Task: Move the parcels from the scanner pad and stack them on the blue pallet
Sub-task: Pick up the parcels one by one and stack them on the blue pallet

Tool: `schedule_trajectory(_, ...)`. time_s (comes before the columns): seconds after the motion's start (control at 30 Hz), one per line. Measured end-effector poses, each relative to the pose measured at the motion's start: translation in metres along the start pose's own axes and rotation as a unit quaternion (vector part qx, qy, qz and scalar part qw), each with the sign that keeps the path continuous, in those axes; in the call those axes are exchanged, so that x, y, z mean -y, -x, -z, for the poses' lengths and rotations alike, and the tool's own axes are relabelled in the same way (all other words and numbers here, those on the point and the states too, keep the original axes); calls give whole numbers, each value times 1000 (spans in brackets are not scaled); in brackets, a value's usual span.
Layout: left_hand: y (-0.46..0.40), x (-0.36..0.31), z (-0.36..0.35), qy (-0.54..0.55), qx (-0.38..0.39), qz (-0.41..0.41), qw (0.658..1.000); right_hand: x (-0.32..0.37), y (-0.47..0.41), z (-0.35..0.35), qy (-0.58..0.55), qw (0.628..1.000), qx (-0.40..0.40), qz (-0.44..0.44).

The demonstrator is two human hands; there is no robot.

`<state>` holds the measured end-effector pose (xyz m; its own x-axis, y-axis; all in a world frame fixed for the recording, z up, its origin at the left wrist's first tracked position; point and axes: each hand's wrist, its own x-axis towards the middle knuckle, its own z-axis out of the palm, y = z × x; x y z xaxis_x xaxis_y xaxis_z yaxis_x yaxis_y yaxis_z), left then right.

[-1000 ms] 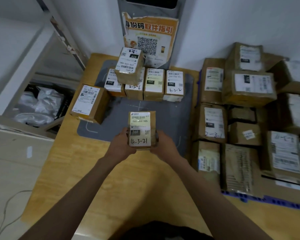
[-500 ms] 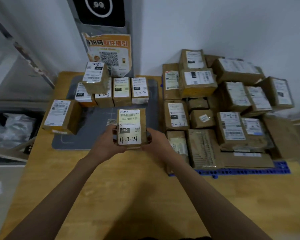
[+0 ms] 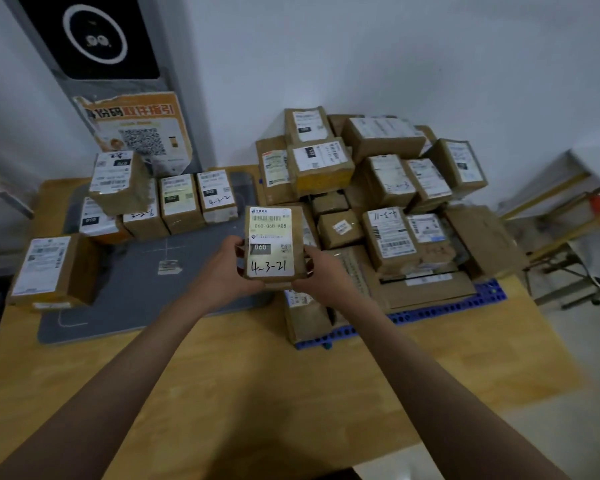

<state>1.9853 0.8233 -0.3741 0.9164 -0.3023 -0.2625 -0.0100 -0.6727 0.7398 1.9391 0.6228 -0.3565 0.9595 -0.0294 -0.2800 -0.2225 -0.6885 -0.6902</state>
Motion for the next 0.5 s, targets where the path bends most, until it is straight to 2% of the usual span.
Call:
schedule_trajectory(0.2,-23,-47,-17,-4,7,-42,999,-20,-8,51,-12,1000,0,-5)
schedule_trajectory(0.5,-82,-106,-54,-5,12,-27,1000,-62,-54,122,29,999,6,-17)
